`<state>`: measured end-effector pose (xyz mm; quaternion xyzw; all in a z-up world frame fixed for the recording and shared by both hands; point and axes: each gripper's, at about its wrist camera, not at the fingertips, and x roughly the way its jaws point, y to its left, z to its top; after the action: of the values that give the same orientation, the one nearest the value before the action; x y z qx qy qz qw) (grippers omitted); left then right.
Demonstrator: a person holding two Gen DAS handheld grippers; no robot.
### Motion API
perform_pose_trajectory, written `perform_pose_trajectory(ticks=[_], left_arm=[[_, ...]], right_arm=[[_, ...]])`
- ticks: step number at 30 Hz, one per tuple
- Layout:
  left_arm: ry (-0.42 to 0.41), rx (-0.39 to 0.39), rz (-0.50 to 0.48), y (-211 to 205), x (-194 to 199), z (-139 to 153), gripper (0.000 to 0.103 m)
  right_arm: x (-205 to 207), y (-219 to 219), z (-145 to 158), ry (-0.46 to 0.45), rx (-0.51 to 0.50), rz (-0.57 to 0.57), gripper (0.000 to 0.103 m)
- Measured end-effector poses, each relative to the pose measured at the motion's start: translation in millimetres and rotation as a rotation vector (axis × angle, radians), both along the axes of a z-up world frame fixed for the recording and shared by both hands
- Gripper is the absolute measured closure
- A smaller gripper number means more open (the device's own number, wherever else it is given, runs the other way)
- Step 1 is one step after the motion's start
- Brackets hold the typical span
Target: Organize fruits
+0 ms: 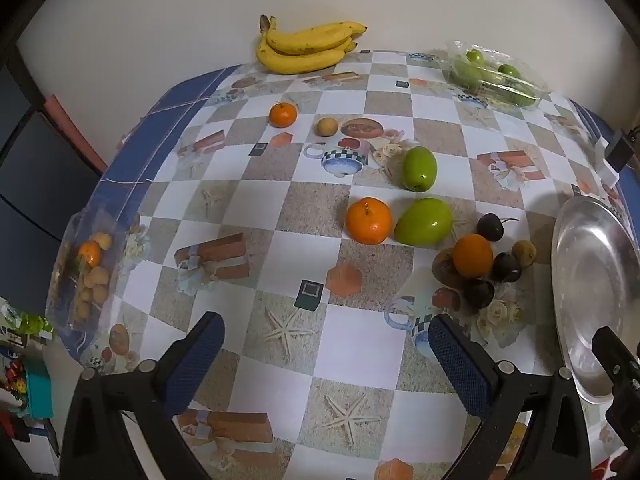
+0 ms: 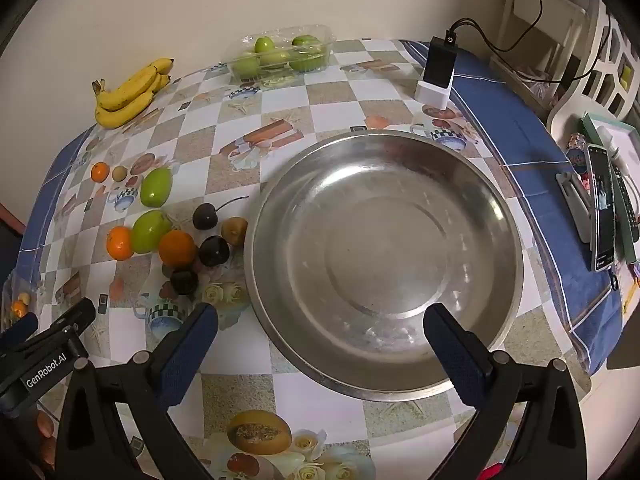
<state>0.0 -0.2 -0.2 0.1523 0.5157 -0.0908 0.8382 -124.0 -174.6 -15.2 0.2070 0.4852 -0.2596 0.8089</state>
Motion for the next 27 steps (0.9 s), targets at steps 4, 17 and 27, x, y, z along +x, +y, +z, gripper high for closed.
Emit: perform_pose_trajectory(ticks=[4, 17, 27], left_arm=[[0.001, 0.0, 0.0, -3, -2, -1, 0.0], [0.022, 0.006, -0.002, 3, -1, -7, 0.0], [0.016, 0.008, -0.014, 0, -2, -4, 0.0]], right_arm=[[-1, 0, 1, -0.005, 0.005, 0.002, 0.001], [2, 2, 0, -0.006, -0.009, 0.011, 0.001], [-1, 3, 6, -0.034, -0.016, 0.001, 0.001]])
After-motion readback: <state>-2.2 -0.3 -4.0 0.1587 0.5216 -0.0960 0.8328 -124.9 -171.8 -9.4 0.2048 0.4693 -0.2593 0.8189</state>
